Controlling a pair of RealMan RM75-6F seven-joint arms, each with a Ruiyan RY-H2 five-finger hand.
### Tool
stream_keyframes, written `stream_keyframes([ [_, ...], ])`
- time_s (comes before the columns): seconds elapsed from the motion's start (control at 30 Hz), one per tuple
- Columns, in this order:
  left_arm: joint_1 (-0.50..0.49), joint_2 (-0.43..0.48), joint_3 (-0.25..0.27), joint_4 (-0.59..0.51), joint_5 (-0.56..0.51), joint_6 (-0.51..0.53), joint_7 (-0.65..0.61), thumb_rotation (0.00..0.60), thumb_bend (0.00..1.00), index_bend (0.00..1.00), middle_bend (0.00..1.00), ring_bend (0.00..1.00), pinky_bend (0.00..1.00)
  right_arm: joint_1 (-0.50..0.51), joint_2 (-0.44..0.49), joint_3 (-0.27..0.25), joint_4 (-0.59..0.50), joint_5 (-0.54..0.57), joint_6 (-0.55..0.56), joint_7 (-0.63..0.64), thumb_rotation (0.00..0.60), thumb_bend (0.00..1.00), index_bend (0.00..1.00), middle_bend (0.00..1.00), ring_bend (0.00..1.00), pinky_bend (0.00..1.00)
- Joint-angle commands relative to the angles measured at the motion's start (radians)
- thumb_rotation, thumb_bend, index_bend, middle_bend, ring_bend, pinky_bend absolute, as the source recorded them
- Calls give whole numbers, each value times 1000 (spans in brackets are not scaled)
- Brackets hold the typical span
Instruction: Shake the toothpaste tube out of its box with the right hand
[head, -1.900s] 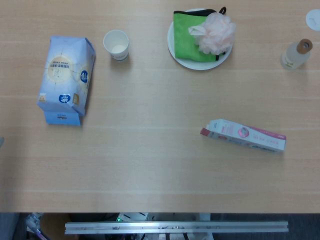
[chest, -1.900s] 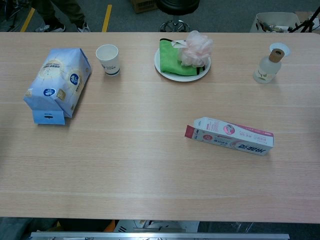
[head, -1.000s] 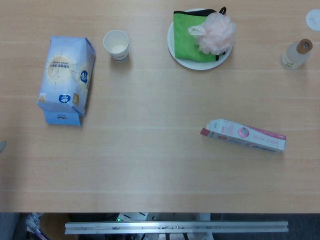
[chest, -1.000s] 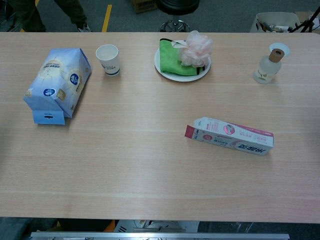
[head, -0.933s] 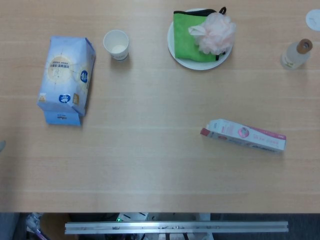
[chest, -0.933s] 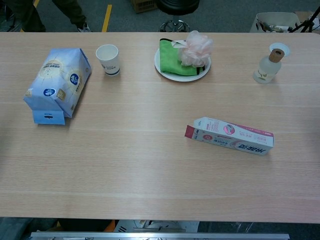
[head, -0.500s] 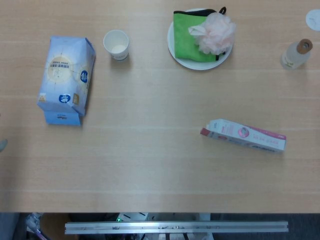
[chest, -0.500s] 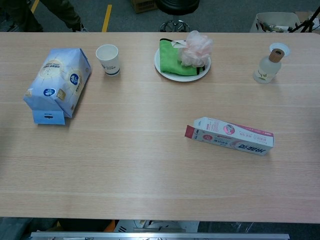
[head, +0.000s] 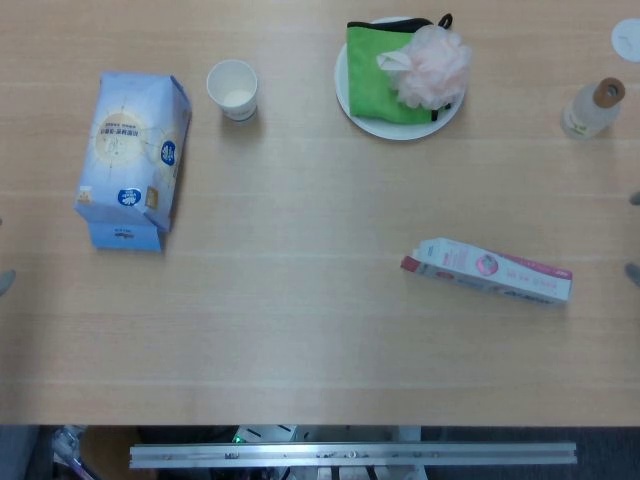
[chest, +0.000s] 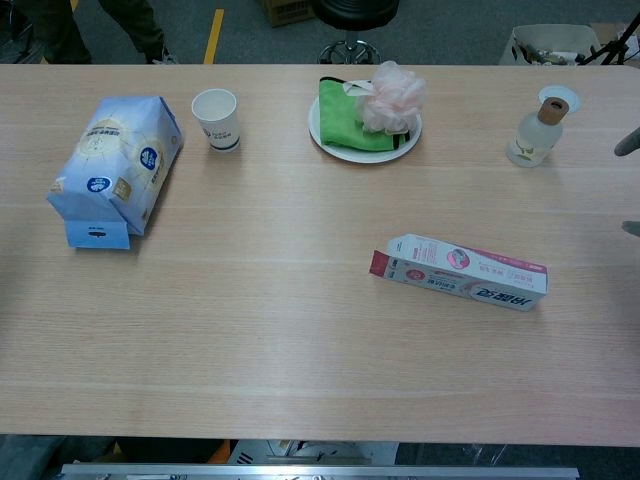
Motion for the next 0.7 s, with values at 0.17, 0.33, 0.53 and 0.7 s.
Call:
stream_keyframes([
  [0.17,6,-1,5,30,3,7,-49,600,116,399,373,373,527,48,-75,-13,-157,239,-92,-282,600,0,232,253,192,327],
  [0.33,9,-6,8,55,5,9,-83,600,116,399,373,373,527,72,-191,10,-134,333,-72,-344,600,0,226,251,190,327],
  [0.53,13,-7,14,75,3,4,-106,600,116,399,374,372,527,105,-316,34,-48,372,-66,-355,600,0,226,250,190,325],
  [0.7,16,-9,14,81,1,7,-117,600,116,399,373,373,527,139,-364,39,5,394,-98,-354,600,0,226,251,190,318],
])
